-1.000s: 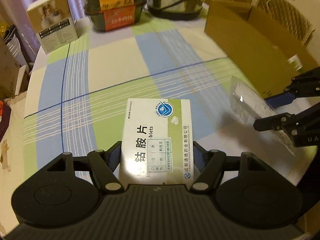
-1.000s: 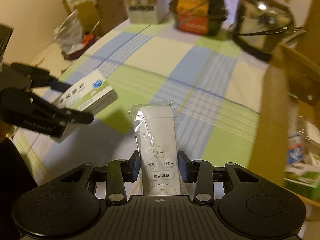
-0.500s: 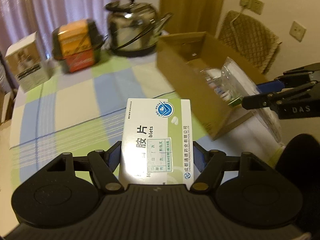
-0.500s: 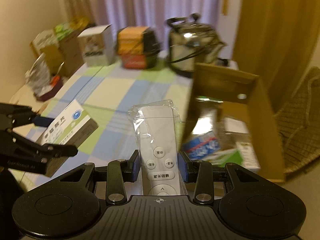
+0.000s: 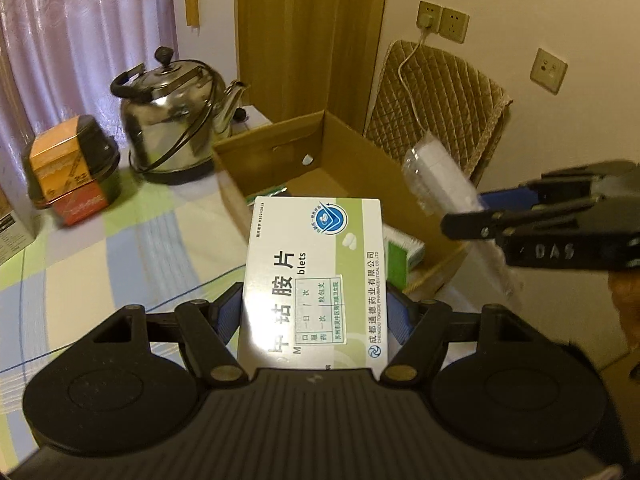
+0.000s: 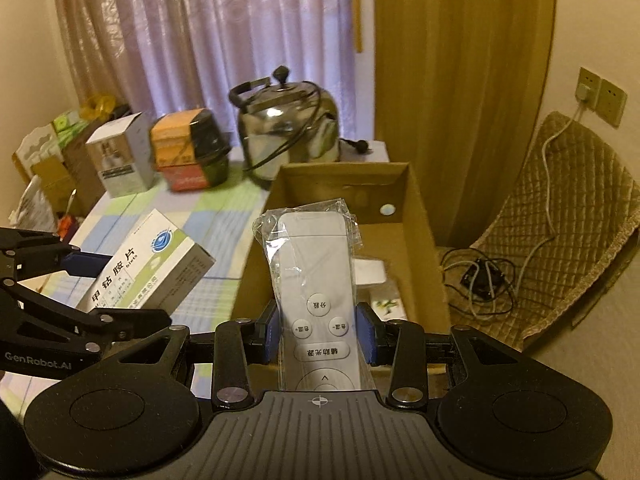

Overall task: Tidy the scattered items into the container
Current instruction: 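Lift and carry the medicine box and bagged remote toward the cardboard box, then lower both items into the cardboard box and open both tools to release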

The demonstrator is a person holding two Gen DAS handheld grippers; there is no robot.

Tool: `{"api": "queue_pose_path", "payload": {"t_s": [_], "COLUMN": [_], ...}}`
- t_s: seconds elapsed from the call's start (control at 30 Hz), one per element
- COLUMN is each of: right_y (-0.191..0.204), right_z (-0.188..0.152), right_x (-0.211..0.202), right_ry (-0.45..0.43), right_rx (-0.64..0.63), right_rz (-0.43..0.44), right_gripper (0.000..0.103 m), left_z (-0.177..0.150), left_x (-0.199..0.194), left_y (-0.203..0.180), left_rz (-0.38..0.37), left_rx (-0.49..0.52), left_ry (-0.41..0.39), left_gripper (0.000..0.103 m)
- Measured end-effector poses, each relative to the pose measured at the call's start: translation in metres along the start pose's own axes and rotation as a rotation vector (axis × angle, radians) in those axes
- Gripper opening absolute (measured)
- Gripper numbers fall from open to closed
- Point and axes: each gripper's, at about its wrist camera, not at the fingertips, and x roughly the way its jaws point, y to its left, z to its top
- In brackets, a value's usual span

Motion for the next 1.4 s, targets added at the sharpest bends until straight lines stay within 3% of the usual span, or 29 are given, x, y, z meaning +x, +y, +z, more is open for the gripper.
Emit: {"api": "queue_pose_path", "payload": {"t_s": [0.43, 0.93, 1.4], "right_y": [-0.043, -0.06, -0.068], "right_z": [0.02, 0.032, 0.032], "right_x": [0.033, 0.069, 0.096], "right_ry": [0.017, 0.054, 0.072], "right_rx": [0.042, 0.075, 0.118], "right_rz": [-0.028, -0.041, -0.036], "right_gripper": [0.042, 0.042, 0.042], "left_z": [0.025, 0.048, 0.048], "left_x": [0.053, 0.092, 0.117], "left_y": [-0.019, -0.007, 0.0], "left_rz": [-0.016, -0.018, -0.023], "left_rx": [-0.092, -0.146, -0.183], "left_ry": [0.034, 0.052, 0.067], "left_gripper": [0.067, 0.067, 0.067]}}
